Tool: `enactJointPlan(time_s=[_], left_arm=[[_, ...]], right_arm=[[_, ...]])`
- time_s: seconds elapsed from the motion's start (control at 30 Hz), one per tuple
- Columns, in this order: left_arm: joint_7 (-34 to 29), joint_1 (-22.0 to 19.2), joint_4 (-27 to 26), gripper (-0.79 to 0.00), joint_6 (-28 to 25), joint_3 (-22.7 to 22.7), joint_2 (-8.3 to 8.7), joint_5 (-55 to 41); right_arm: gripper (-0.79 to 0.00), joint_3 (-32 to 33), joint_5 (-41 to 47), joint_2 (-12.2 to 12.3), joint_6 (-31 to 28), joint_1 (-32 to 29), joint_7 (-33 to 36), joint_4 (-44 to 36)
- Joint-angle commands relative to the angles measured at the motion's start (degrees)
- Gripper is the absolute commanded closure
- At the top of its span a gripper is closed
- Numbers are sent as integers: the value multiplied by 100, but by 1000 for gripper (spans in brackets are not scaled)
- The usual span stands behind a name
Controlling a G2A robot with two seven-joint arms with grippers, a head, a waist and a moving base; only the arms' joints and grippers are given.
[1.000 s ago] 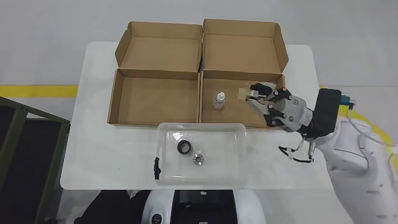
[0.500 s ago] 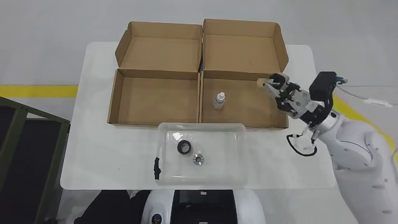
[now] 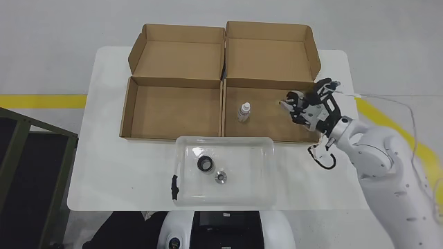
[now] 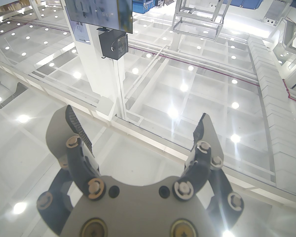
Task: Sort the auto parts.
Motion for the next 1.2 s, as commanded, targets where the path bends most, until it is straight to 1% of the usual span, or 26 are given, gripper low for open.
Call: enactJointPlan(time_s=[0.0,0.2,0.63,0.93,1.13,1.17], left_arm=[[0,0,0,-785,0,0,0,0],[0,0,0,-785,0,0,0,0],[0,0,0,-785,0,0,0,0],[0,0,0,-785,0,0,0,0],[0,0,0,-785,0,0,0,0],[0,0,0,-785,0,0,0,0]], right_arm=[[0,-184,-106,-22,85,169,68,126],[0,-693,-487,-93,392,602,365,495],[0,-1569,-949,-265,757,1314,898,1064],[0,-1931,-1090,-383,962,1668,993,1479],[0,-2066,-1152,-439,1048,1787,1050,1625],[-9,-2082,-1159,-446,1054,1803,1062,1646]])
